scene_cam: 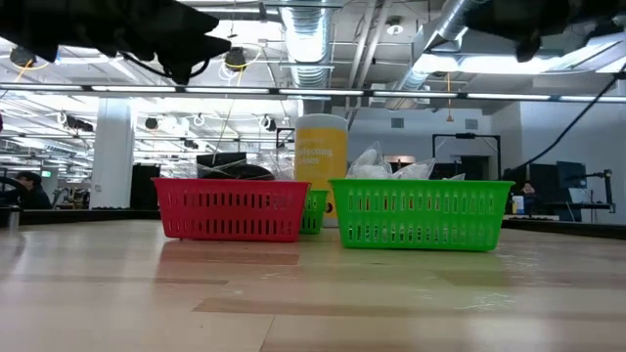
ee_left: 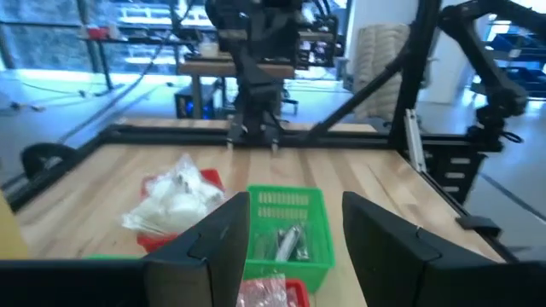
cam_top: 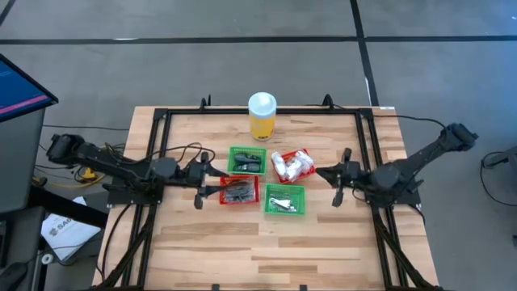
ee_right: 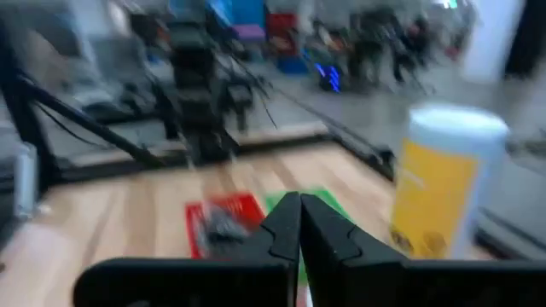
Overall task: Pick & Place Travel size toiletries
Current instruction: Return to Home Position
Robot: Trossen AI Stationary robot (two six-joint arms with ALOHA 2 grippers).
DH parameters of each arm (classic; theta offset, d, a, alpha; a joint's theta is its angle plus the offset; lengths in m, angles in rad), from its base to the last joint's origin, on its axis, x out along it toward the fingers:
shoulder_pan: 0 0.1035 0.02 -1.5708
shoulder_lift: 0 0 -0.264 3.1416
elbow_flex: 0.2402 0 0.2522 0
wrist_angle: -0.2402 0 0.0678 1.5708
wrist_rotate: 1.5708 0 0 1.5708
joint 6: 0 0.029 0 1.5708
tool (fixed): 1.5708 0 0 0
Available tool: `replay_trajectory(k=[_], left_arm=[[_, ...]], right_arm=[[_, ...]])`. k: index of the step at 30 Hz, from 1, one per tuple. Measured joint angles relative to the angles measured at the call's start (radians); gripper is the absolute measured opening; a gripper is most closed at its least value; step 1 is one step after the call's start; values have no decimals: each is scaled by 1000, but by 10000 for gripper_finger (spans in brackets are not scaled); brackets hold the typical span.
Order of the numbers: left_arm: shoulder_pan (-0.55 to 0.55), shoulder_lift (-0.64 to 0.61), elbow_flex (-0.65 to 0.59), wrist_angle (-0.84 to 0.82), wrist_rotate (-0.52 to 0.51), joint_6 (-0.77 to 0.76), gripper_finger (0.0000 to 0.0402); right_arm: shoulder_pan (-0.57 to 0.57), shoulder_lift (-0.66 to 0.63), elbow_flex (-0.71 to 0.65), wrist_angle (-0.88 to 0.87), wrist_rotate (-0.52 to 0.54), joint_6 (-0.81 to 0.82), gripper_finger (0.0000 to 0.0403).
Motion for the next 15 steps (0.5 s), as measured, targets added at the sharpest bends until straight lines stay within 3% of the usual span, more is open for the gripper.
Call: replay_trajectory(k=[3, 6, 11, 15], left_arm=[[29, 0, -14, 5, 46, -24, 176], [48, 5, -32, 10, 50, -27, 176], [86, 6, -75, 82, 143, -30, 176], [118, 6, -96, 101, 155, -28, 176]], right_arm=[[-99, -47, -79, 159, -143, -96, 4], [-220, -88, -135, 164, -271, -79, 1], [-434, -118, -194, 195, -647, -21, 1], [-583, -119, -198, 201, -821, -4, 1]])
